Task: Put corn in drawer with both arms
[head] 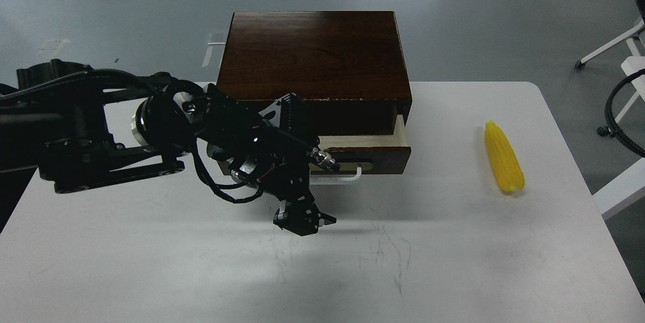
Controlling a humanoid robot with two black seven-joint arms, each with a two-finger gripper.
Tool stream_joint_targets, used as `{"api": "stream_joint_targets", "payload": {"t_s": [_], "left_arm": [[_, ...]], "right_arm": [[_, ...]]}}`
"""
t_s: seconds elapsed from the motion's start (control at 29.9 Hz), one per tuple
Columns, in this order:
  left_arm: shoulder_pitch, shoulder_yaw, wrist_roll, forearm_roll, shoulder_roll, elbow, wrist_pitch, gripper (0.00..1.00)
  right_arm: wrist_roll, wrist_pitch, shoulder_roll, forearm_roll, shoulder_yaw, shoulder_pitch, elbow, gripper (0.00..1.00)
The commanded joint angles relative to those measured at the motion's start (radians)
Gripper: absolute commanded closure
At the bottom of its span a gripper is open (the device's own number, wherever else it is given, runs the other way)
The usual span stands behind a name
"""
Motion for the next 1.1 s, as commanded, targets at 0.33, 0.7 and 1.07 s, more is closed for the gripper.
{"api": "stream_joint_targets", "payload": {"t_s": [0.33,0.7,1.07], "left_arm": [[-0.006,-0.334,-0.002,-0.772,0.048,0.354,0.0,0.02],[0.068,-0.367,-0.01,-1.611,0.02,0.765,0.0,0.02],[0.196,-0.452,-0.009,-2.257,-0.061,1.078,0.0,0.02]], "right_arm": [[0.003,0.0,-0.082,-0.133,-0.196,0.075,0.002,0.0],[0.055,0.0,-0.145,-0.498,-0.388,0.238,0.005,0.0],[0.057,0.0,-0.129,-0.847,-0.698,0.403,0.018,0.0]]}}
